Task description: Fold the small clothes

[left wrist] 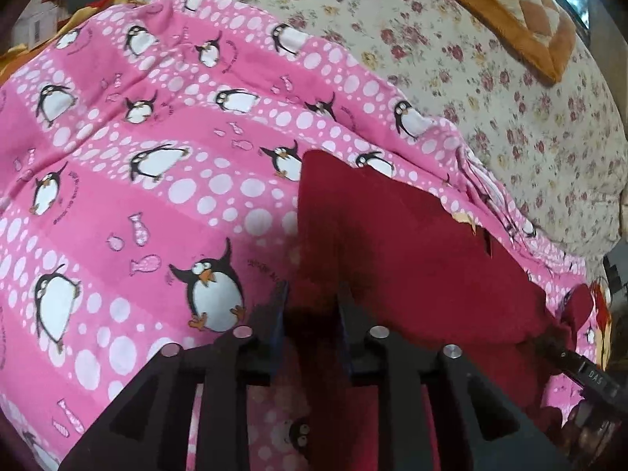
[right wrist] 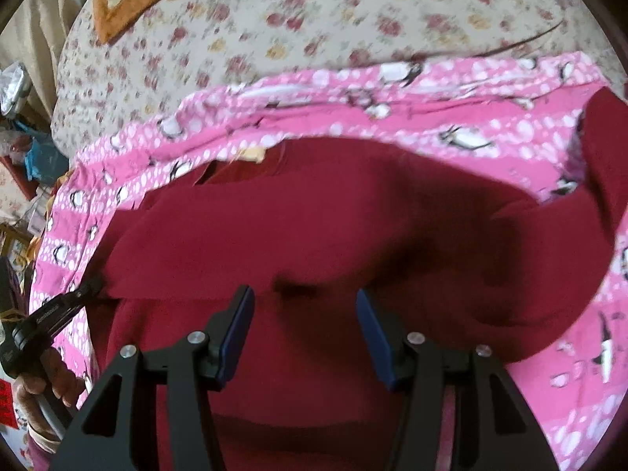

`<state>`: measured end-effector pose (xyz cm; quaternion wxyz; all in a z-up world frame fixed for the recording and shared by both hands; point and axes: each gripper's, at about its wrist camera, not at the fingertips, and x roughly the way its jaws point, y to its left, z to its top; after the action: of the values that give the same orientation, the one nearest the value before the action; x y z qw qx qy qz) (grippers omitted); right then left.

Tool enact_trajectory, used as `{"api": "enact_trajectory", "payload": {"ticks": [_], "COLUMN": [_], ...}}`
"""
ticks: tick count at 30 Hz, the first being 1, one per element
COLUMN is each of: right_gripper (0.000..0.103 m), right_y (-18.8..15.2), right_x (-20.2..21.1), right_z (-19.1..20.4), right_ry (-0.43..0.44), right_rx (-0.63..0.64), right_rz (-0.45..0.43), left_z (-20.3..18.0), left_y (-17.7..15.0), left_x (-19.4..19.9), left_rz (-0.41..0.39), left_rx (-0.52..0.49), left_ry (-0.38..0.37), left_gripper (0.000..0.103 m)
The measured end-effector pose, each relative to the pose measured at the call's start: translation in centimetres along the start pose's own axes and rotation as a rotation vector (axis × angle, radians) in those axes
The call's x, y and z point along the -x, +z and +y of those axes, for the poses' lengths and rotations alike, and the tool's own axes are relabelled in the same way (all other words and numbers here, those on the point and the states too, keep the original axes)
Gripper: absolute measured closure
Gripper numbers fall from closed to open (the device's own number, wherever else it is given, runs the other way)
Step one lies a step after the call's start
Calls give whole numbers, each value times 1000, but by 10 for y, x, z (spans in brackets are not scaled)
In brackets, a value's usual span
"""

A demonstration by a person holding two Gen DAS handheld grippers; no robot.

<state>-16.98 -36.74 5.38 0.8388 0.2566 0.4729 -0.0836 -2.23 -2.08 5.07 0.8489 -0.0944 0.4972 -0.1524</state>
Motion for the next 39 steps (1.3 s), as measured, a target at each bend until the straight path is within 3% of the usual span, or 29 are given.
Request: {"api": "enact_trajectory", "payload": {"ticks": [5,9,11,14,17,22,24,27,32,36,37,39], "right_gripper": [43,44,52,73,78,78,73,51,49,48,42,38], "right_y": [14,22,25,28,31,28,26,16,15,27,33,45], "right_x": [14,1,-9,-32,-41,-23,-12,-9,5,51,63,79], "right_z": [-24,-21,-16,-16,-24,-21,-26,-29,-35,-65,-78,-101], "right_ry": [-68,-119,-133,-220,-237,-249,-212,-183,-135,-104,-123,-208], "right_rx": [-53,11,48,83,74,74,46,48,48,-24,-51,-97], "right_rz": [-53,-53,-41,-23,-45,-56,-55,-18,-12,-125,-153,-199], "left_z": [2,-9,-14,-17,-17,-14,-17,-26,-46,-60,-62,-62], "left_y": [4,3,0,-3,-4,-1,0,-1,-11,-16,-16,-15], "left_x": [15,7,-2,-12,-14,-8,0,10,19,27,27,23], "left_rz": [-53,-35,-16,3,6,-9,-28,-54,-53,-93,-94,-84], "left_rx": [10,-30,-57,-85,-87,-52,-53,-74,-131,-195,-200,-194], "left_ry": [-8,4,57,109,113,82,68,36,-57,-64,-62,-66], "left_gripper": [90,89,89,89,89,89,89,85,81,78,78,78]}}
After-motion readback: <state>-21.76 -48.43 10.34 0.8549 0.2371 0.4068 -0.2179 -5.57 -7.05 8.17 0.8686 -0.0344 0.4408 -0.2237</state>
